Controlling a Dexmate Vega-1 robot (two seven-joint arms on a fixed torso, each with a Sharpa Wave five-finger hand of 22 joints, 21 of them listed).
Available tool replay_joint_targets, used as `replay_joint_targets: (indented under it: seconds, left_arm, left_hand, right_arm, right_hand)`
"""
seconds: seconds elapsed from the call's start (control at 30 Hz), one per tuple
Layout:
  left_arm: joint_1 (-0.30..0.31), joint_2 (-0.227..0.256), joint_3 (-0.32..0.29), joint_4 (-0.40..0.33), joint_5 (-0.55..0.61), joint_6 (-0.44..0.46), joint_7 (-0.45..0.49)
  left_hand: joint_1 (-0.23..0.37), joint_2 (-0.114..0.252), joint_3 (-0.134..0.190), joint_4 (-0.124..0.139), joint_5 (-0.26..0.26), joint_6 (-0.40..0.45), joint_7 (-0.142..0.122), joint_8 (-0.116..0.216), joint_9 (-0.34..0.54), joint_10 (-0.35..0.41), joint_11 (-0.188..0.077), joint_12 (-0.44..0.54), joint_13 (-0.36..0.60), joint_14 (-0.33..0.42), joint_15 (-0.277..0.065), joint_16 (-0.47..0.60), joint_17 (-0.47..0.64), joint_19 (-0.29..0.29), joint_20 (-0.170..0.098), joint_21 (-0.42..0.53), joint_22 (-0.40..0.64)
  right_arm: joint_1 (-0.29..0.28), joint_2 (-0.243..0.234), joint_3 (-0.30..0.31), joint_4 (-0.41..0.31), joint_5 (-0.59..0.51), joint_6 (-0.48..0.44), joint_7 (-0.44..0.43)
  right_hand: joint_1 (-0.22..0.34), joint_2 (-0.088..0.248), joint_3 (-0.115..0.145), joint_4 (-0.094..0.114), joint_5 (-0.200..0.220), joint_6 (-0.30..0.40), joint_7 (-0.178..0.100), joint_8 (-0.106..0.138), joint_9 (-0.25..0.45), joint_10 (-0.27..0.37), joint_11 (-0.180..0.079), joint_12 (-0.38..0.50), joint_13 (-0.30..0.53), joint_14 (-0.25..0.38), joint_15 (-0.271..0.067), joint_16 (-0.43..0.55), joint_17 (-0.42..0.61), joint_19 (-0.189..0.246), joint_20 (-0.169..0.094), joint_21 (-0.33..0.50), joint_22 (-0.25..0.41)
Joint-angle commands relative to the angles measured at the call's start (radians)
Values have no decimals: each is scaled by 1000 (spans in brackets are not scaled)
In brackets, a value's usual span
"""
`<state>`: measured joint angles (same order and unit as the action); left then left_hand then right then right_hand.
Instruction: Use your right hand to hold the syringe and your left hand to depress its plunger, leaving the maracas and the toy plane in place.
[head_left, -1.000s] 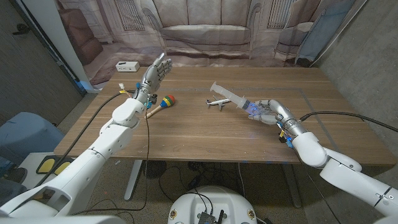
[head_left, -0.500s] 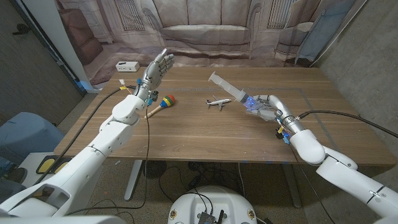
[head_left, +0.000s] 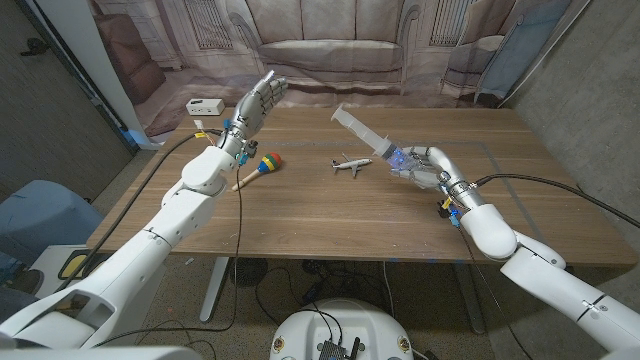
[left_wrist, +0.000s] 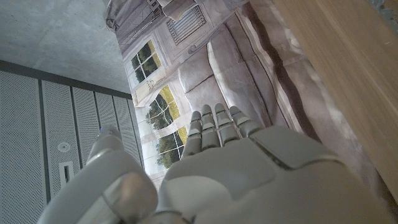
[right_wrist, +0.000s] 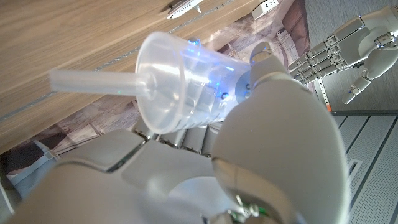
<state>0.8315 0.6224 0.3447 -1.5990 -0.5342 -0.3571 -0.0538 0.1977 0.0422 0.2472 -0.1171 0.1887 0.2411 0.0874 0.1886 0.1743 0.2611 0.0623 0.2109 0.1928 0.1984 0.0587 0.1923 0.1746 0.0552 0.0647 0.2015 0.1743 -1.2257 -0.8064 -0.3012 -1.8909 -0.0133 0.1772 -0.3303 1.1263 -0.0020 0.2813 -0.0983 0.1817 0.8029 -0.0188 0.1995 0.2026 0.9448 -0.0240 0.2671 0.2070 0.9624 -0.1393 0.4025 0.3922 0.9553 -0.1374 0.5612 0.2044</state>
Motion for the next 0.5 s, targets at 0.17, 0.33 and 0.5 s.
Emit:
replay_joint_targets:
  seconds: [0.17,0.33,0.5]
  left_arm:
    - [-25,-13,25,5,83,-76,-10]
    - [-31,-14,33,8,107,-80,-5]
    - [-36,-19,41,19,97,-75,-20]
  left_hand:
    - [10,2,2,-2,-3,7,-10,0,5,0,-9,-2,2,5,0,-5,4,3,4,-3,5]
    - [10,0,1,-3,-4,17,-23,3,5,2,-31,-2,2,-6,-18,-8,4,-3,-6,-5,5]
    - [10,-1,0,-3,-4,18,-25,2,5,-1,-34,-3,2,-8,-19,-8,4,-4,-11,-5,5]
  right_arm:
    - [44,42,-14,37,61,2,33]
    - [57,51,-21,43,63,14,32]
    - [69,63,-25,55,72,32,31]
  right_hand:
    - [-61,200,166,159,3,-20,13,-7,3,2,9,-6,6,-5,-48,-11,6,-12,-10,13,3]
    - [-65,200,169,162,3,-27,16,-8,3,1,10,-8,6,-7,-43,-13,8,-17,-9,15,3]
    - [-67,201,172,165,3,-29,19,-8,3,1,11,-9,7,-7,-44,-14,10,-18,-8,19,3]
